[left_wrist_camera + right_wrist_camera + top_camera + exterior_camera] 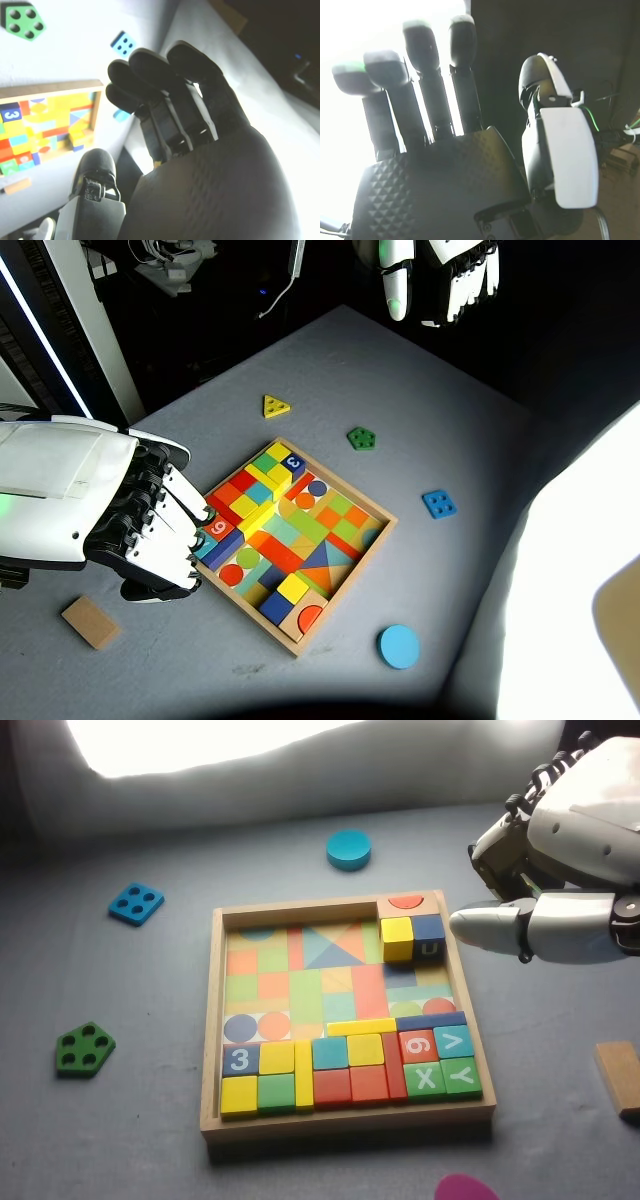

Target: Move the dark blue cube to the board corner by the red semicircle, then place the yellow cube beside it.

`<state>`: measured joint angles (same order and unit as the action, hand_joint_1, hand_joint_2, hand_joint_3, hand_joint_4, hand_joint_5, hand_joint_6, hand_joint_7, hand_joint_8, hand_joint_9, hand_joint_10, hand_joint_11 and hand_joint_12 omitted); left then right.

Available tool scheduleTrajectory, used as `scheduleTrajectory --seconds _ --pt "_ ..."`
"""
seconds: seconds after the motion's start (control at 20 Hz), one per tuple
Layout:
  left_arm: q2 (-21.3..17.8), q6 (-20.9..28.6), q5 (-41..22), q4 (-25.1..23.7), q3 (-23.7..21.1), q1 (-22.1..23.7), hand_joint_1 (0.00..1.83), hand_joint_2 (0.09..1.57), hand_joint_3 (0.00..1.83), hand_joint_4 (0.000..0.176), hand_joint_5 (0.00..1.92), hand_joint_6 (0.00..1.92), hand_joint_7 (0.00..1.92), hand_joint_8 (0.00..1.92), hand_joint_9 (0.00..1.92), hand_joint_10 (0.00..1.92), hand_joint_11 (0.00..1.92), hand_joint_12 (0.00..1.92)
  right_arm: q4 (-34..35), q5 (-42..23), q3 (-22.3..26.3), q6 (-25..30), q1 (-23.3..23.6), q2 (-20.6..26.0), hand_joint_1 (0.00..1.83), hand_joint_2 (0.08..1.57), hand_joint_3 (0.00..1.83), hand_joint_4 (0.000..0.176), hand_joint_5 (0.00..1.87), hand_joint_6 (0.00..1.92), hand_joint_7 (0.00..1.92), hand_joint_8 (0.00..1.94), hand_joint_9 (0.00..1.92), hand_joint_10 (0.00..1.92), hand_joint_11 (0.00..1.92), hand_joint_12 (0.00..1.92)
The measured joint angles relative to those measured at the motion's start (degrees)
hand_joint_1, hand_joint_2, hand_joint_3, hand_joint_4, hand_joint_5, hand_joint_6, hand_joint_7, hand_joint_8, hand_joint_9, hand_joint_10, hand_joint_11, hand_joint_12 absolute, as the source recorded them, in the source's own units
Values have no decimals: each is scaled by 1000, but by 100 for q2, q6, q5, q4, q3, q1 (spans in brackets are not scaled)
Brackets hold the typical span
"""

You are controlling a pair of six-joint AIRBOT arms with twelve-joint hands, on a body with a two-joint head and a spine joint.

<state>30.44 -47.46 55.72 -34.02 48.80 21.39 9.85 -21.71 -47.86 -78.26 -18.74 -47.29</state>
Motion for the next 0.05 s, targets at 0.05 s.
scheduleTrajectory --seconds 0.05 --pt "0 2 0 4 0 -2 0 1292 0 0 673 1142 877 1210 771 1540 539 1845 -2 -20 0 0 4 0 0 1266 2 0 946 1443 1075 1426 1003 1780 790 1921"
